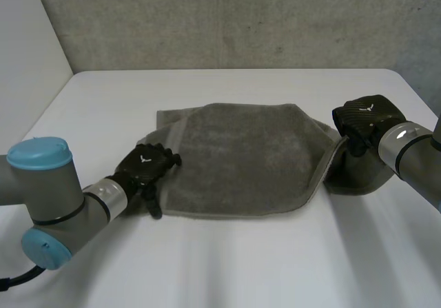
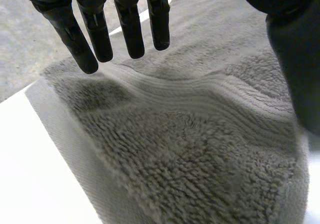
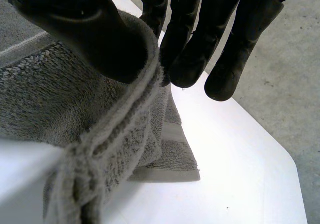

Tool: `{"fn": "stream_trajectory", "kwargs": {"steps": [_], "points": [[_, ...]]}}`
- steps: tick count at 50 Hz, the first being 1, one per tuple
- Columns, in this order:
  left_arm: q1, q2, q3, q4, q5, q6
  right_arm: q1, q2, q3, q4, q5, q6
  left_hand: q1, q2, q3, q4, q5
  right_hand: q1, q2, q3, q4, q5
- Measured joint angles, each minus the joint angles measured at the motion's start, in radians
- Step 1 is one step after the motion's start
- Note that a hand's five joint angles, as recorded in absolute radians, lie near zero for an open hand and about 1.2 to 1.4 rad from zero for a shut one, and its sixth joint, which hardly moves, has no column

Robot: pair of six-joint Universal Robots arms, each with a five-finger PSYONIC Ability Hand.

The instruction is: Fold the towel.

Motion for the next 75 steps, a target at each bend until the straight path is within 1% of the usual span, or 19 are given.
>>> {"fn": "stream_trajectory", "kwargs": {"steps": [9, 13, 15, 17, 18, 19, 21, 26, 31, 34, 50, 53, 63, 75], "points": [[-0.012, -0.005, 0.042, 0.003, -0.04, -0.001, 0.001, 0.005, 0.0, 0.0, 0.0, 0.0, 0.032, 0.026, 0.033, 0.033, 0.036, 0.0, 0.0, 0.0, 0.0, 0.0], [-0.026, -0.01, 0.062, 0.006, -0.061, -0.002, 0.002, 0.01, 0.0, -0.001, 0.001, -0.001, 0.114, 0.11, 0.113, 0.112, 0.113, 0.0, 0.0, 0.0, 0.0, 0.0], [-0.032, -0.013, 0.07, 0.007, -0.07, -0.002, 0.003, 0.011, 0.001, -0.001, 0.001, -0.001, 0.169, 0.167, 0.169, 0.169, 0.165, 0.0, 0.0, 0.0, 0.0, 0.0], [-0.038, -0.016, 0.077, 0.007, -0.08, -0.002, 0.003, 0.012, 0.002, -0.001, 0.001, -0.001, 0.314, 0.304, 0.308, 0.31, 0.298, 0.0, 0.0, 0.0, 0.0, 0.0], [-0.042, -0.017, 0.081, 0.006, -0.084, -0.003, 0.003, 0.012, 0.003, -0.002, 0.001, -0.001, 0.432, 0.433, 0.438, 0.432, 0.414, 0.0, 0.0, 0.0, 0.0, 0.0], [-0.045, -0.018, 0.083, 0.004, -0.087, -0.003, 0.003, 0.012, 0.003, -0.002, 0.002, -0.001, 0.498, 0.495, 0.499, 0.503, 0.484, 0.0, 0.0, 0.0, 0.0, 0.0], [-0.051, -0.018, 0.082, 0.0, -0.089, -0.004, 0.003, 0.013, 0.004, -0.002, 0.002, -0.002, 0.546, 0.552, 0.552, 0.554, 0.536, 0.0, 0.0, 0.0, 0.0, 0.0], [-0.07, -0.006, 0.061, -0.013, -0.088, -0.003, 0.003, 0.014, 0.004, -0.003, 0.002, -0.003, 0.561, 0.568, 0.567, 0.564, 0.556, 0.0, 0.0, 0.0, 0.0, 0.0], [-0.085, 0.029, 0.007, -0.028, -0.081, 0.001, 0.002, 0.016, 0.005, -0.003, 0.002, -0.003, 0.417, 0.421, 0.419, 0.418, 0.423, 0.0, 0.0, 0.0, -0.001, 0.0], [-0.086, 0.041, -0.012, -0.032, -0.08, 0.002, 0.002, 0.017, 0.005, -0.003, 0.002, -0.003, 0.377, 0.378, 0.382, 0.375, 0.378, 0.0, 0.0, 0.0, 0.0, 0.0], [-0.081, 0.043, -0.025, -0.034, -0.082, 0.005, 0.012, 0.024, 0.008, -0.004, 0.003, -0.003, 0.376, 0.379, 0.38, 0.376, 0.377, 0.0, 0.0, 0.0, 0.0, 0.0], [-0.082, 0.039, -0.024, -0.032, -0.085, 0.005, 0.013, 0.025, 0.01, -0.004, 0.003, -0.003, 0.397, 0.399, 0.398, 0.397, 0.398, 0.0, 0.0, 0.0, 0.0, 0.0], [-0.082, 0.014, -0.011, -0.024, -0.09, 0.005, 0.019, 0.028, 0.015, -0.006, 0.003, -0.004, 0.595, 0.603, 0.603, 0.603, 0.594, 0.0, 0.0, 0.0, 0.0, 0.0], [-0.084, 0.007, 0.022, -0.021, -0.093, 0.013, 0.023, 0.033, 0.017, -0.006, 0.003, -0.005, 0.756, 0.76, 0.766, 0.755, 0.757, 0.0, 0.0, 0.0, -0.001, 0.0]]}}
